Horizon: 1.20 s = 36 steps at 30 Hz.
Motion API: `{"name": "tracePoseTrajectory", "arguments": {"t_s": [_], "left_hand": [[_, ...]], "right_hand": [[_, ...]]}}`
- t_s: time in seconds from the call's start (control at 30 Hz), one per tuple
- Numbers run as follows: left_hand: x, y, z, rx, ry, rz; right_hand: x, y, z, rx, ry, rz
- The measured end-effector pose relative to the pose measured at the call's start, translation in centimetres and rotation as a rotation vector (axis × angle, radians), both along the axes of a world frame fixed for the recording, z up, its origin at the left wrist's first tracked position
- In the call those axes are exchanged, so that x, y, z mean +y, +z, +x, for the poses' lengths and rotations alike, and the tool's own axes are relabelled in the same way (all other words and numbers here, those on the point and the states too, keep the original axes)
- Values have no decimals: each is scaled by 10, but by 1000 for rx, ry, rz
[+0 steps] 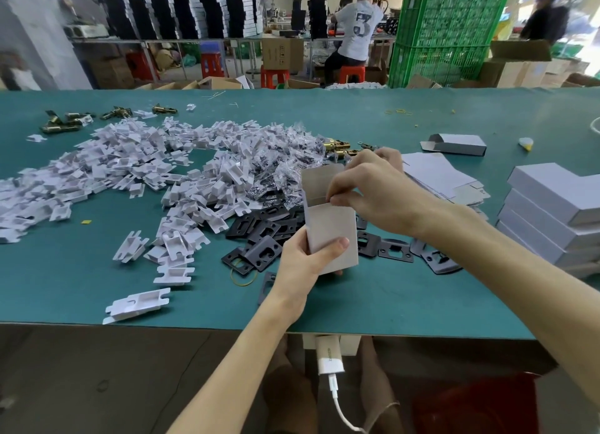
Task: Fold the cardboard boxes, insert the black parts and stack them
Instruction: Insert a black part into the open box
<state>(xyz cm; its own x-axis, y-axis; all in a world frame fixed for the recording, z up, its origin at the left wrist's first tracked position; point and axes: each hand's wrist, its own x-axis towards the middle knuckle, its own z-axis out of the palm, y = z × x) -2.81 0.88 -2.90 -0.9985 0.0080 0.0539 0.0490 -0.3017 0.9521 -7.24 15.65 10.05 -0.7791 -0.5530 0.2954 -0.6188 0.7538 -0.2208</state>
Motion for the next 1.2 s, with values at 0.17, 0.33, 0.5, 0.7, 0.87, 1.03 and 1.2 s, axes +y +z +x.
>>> {"name": "tracePoseTrajectory", "arguments": {"t_s": [0.17,0.33,0.5,0.7,0.87,1.03,1.2], "left_hand": [[0,0,-1,-29,38,16],[0,1,-1,-31,38,3],[1,1,0,-21,40,-9],[1,1,0,-12,36,-3],[1,-1,0,8,31,-22],[2,0,1,79,13,-75],[2,0,3,107,30,-96]], "right_hand": [[14,-5,-17,29,-57,-334],[40,-61,-56,-233,-381,-63],[39,-105,-71,-231,-484,30],[38,-107,-74,-253,-501,-220],[41,-80,-53,-226,-420,-508],[23,-18,-16,-144,-162,-895],[6,2,21,69,73,-655]]}}
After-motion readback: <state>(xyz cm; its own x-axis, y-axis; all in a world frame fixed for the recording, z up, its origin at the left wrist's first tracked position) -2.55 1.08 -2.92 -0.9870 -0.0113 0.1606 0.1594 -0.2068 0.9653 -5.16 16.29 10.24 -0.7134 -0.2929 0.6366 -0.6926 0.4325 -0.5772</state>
